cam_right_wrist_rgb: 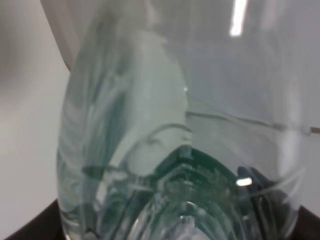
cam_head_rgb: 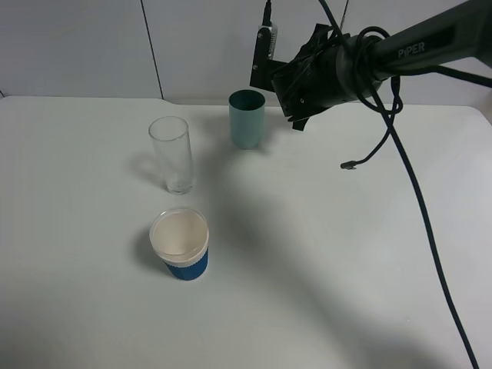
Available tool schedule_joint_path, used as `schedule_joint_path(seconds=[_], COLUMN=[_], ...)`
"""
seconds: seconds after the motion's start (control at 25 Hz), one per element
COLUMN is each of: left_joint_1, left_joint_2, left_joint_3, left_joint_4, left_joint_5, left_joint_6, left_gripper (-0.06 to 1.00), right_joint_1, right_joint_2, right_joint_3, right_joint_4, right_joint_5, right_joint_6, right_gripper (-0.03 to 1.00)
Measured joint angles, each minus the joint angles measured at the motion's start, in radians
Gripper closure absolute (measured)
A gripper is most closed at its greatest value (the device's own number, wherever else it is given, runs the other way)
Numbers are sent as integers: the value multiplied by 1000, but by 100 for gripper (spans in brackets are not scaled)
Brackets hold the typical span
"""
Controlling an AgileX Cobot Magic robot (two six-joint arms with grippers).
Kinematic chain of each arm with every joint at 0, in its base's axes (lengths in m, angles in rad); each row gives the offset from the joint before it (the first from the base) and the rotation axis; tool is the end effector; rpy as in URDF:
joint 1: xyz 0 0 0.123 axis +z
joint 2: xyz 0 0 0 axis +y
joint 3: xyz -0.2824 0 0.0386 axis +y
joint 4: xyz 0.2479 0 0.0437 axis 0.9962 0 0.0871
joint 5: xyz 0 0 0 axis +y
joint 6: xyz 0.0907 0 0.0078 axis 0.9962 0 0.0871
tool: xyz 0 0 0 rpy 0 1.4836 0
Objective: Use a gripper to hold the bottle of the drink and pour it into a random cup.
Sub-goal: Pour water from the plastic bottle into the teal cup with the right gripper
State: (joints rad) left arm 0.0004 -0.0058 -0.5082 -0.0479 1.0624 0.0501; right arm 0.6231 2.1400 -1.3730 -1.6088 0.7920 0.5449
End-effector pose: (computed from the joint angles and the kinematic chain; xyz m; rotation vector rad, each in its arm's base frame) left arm -0.0068 -0.0038 0.2793 0.0531 2.0305 -0.0254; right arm 0.3990 0.2069 0.1613 -1.3288 1.7658 -1.1255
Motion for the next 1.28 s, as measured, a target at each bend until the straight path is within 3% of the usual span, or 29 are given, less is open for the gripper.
schedule_joint_path(seconds=[1.28], left_joint_1=[0], left_joint_2=[0], left_joint_3=[0], left_joint_4=[0], left_joint_5=[0], left_joint_6=[0], left_gripper=[-5], right_joint_1=[23], right_joint_2=[0], right_joint_3=[0], right_joint_4=[7], right_joint_5=[80], right_joint_6=[-118], right_gripper=[42])
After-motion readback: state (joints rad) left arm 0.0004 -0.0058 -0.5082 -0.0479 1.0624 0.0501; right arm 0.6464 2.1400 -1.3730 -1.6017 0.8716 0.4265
